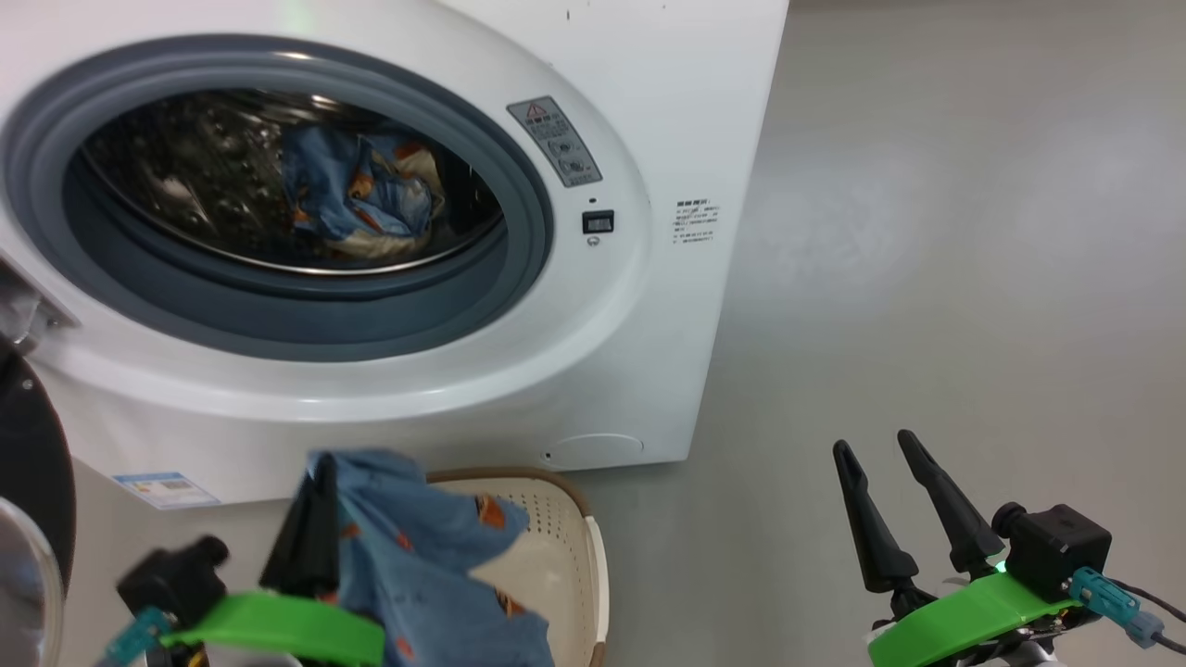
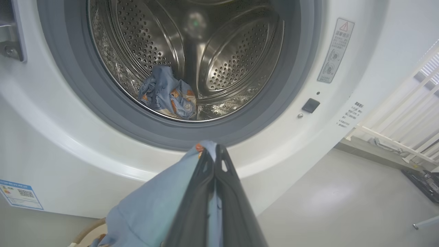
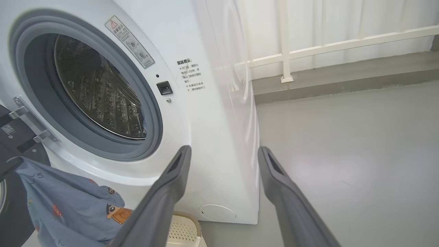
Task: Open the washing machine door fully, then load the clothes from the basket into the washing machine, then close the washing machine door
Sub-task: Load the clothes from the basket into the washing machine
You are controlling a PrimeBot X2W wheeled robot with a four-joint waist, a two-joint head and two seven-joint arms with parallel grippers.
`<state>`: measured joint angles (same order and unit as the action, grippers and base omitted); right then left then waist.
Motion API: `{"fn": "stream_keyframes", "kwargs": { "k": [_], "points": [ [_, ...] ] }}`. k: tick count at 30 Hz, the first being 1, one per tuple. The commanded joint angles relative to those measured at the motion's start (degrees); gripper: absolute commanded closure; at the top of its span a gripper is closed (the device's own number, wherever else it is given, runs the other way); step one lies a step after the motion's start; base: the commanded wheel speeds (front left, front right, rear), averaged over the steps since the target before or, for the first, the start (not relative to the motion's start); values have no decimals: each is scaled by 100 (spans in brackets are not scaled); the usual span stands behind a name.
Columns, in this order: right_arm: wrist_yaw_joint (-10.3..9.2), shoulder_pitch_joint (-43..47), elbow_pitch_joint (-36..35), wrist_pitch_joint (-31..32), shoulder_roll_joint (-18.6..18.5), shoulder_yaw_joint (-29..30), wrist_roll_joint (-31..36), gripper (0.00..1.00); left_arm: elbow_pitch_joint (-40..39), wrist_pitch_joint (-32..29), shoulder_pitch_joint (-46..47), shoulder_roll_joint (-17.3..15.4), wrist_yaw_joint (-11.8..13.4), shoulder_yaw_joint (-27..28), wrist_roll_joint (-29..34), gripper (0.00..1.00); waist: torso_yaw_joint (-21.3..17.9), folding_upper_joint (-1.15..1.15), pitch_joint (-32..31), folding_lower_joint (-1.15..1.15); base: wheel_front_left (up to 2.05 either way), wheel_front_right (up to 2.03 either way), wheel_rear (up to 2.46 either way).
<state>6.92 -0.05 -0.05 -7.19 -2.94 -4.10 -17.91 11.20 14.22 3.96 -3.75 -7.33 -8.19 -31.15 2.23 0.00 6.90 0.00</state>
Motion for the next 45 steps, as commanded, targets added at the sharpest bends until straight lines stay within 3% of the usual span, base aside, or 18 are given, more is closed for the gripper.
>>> {"fn": "stream_keyframes", "kwargs": {
  "k": [1, 16, 26, 39, 45],
  "points": [
    [57, -203, -155, -52, 5, -132, -11, 0, -171, 77, 431, -40, -15, 273, -236, 100, -34, 0, 206, 0, 0, 0, 0],
    [57, -549, -316, -81, 6, -167, 86, 0, 223, 78, 2603, -615, -15, 575, -437, 100, -428, 0, 1442, 0, 0, 0, 0],
    [57, -832, -393, -269, 6, -193, 70, 0, 1361, 74, 4605, -1252, -15, 446, -704, 100, -806, 0, 2582, 0, 0, 0, 0],
    [57, -1174, -207, -624, 6, -402, -135, 0, 2967, 67, 6761, -2275, -15, -181, -635, 100, -1333, 0, 3683, 0, 0, 0, 0],
    [57, -1295, -84, -721, 6, -502, -210, 0, 3171, 75, 7519, -2470, -15, 189, -492, 100, -1479, 0, 3857, 0, 0, 0, 0]
  ]
}}
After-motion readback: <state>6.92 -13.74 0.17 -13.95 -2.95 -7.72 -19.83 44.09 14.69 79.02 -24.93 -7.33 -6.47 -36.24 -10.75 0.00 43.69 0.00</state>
